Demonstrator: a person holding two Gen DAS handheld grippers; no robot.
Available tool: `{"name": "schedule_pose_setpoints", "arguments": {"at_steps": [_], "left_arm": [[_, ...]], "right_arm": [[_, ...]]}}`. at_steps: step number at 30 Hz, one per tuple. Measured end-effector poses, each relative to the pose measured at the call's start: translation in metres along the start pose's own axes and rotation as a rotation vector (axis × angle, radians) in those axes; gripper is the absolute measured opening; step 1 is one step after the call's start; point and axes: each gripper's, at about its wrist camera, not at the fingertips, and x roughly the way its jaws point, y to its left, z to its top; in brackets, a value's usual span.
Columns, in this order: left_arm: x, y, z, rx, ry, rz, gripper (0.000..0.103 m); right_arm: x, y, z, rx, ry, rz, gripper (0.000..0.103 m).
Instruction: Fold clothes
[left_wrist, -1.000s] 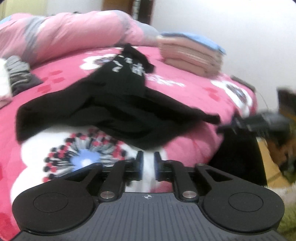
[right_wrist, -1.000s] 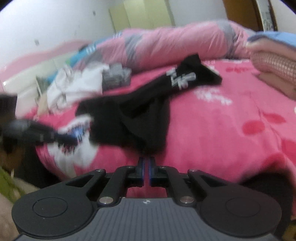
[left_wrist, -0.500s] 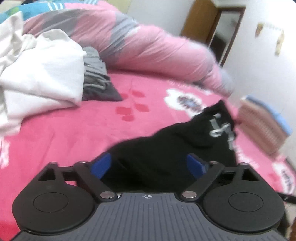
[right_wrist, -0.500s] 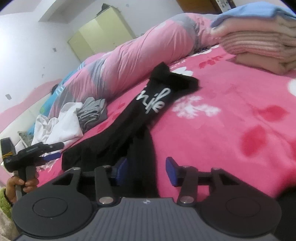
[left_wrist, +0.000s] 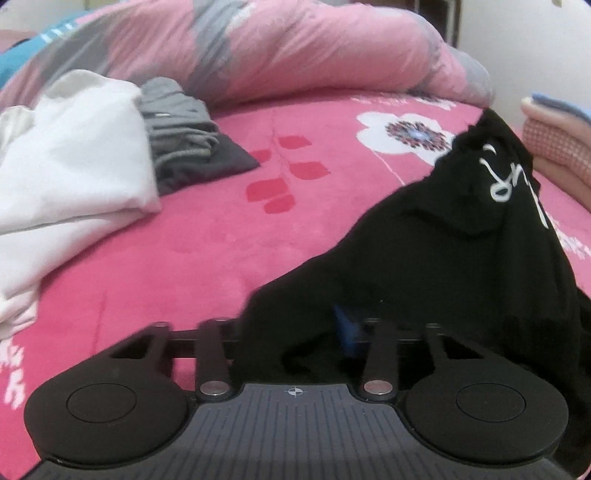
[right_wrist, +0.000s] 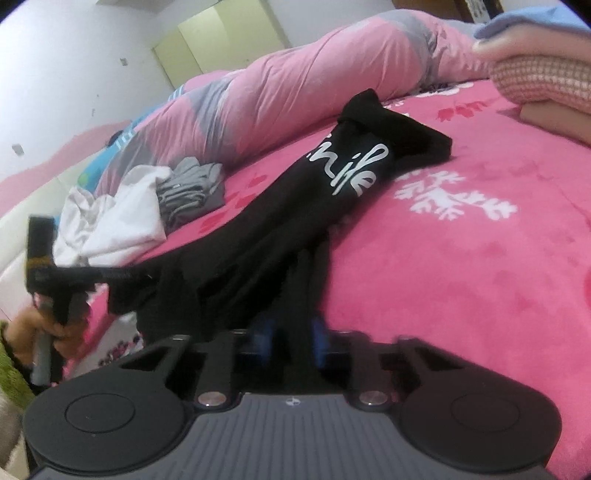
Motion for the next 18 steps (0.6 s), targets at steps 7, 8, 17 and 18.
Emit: {"name": "schedule_pose_setpoints", "arguments": {"at_steps": [7,8,17,18], "left_arm": [[-0.047,0.002,-0.015,-0.127,-0.071,-0.062,0.004],[-0.054,0.0,-0.019,-0.137,-0.069,-0.078,0.004],[-0.109,-0.015,-0.055,-0.173,0.009,-0.246,0.004],[-0.11,-0.016,-0.06,-0.172,0.021,-0.256,0.004]], "right_arm": [[-0.03,-0.005,0.013,0.005,-0.128,-0.033,0.005],[-0.037,-0.006,0.017,0.006,-0.153,-0.038,0.004],[-0.102,-0.031,0.027,0.013,-0.282,-0.119,0.004],[-0.106,-0.036,0.025,0.017,-0.281,-0.137,0.004]]}}
